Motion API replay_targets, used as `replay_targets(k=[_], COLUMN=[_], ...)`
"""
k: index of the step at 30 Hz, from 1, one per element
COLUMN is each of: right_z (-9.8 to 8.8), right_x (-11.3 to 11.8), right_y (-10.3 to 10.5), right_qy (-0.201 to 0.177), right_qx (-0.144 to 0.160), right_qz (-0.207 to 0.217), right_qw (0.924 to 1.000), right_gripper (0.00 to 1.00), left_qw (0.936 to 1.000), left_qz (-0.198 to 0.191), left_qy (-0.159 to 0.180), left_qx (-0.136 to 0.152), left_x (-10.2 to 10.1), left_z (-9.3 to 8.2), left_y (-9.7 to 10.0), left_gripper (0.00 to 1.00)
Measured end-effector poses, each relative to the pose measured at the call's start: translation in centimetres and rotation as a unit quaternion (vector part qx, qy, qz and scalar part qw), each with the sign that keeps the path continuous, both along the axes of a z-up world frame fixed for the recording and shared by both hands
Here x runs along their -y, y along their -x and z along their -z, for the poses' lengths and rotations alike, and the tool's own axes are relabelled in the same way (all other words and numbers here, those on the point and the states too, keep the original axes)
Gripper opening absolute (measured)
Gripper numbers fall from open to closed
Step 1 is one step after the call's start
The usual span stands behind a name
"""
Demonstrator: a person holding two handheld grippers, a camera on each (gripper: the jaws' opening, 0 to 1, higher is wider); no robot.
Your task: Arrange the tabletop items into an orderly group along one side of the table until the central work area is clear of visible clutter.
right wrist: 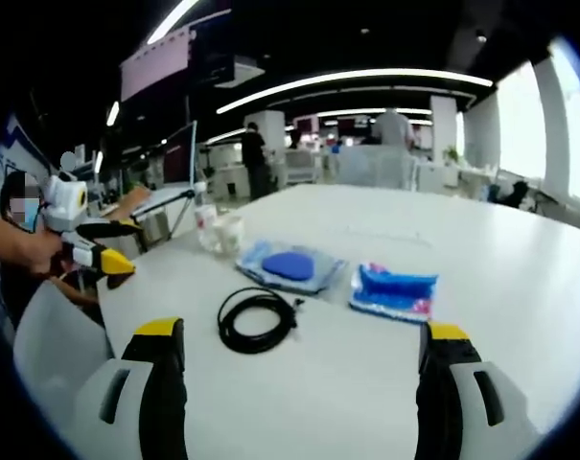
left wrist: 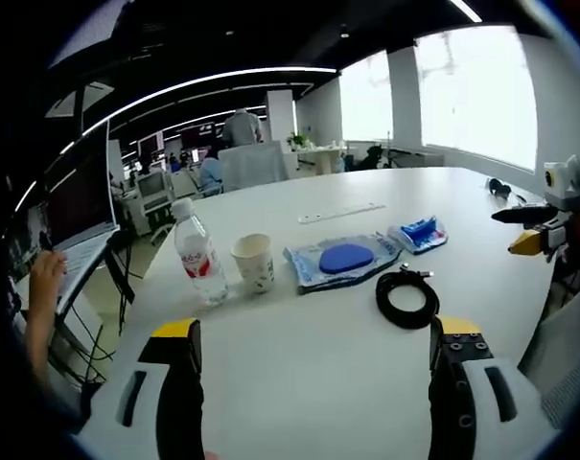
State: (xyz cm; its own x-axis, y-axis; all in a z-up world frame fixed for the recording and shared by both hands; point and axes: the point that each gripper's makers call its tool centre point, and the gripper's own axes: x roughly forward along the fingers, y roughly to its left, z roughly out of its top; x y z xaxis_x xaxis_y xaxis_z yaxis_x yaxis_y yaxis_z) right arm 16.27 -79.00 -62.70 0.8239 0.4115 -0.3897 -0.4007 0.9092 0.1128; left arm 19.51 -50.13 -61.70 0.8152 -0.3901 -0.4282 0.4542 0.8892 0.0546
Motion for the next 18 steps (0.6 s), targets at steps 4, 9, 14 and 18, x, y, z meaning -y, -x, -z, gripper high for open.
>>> replay_targets(k=[4, 9, 14, 18], right_z=[0.18, 0.20, 0.11, -0.20], right_x=[0.01, -0.09, -0.02, 0.02], right_y=[0.41, 0.76, 0.87, 0.90], right_qy=[-0.009, -0.011, -0.010, -0.009], right_qx=[-0.006, -0.006, -0.002, 0.006], right_qz=[0.003, 0.003, 0.003, 0.001], right_qw=[0.9999, 0.9999, 0.9999, 0.9999], right_gripper=[1.00, 1.00, 1.00, 1.00], left_qw=[1.0000, 1.0000, 1.0000, 1.0000], left_qz=[-0.001, 0.001, 0.000, 0.002], left_qy=[0.006, 0.004, 0.006, 0.004], left_qx=[-0.002, -0.003, 0.000, -0.003], left_x=[0.05, 0.05, 0.12, 0.03], left_z=[0.12, 0.11, -0.02, 0.26], left_y=[0.26, 0.57, 0.81, 1.02], left_gripper=[0.98, 0.98, 0.98, 0.98])
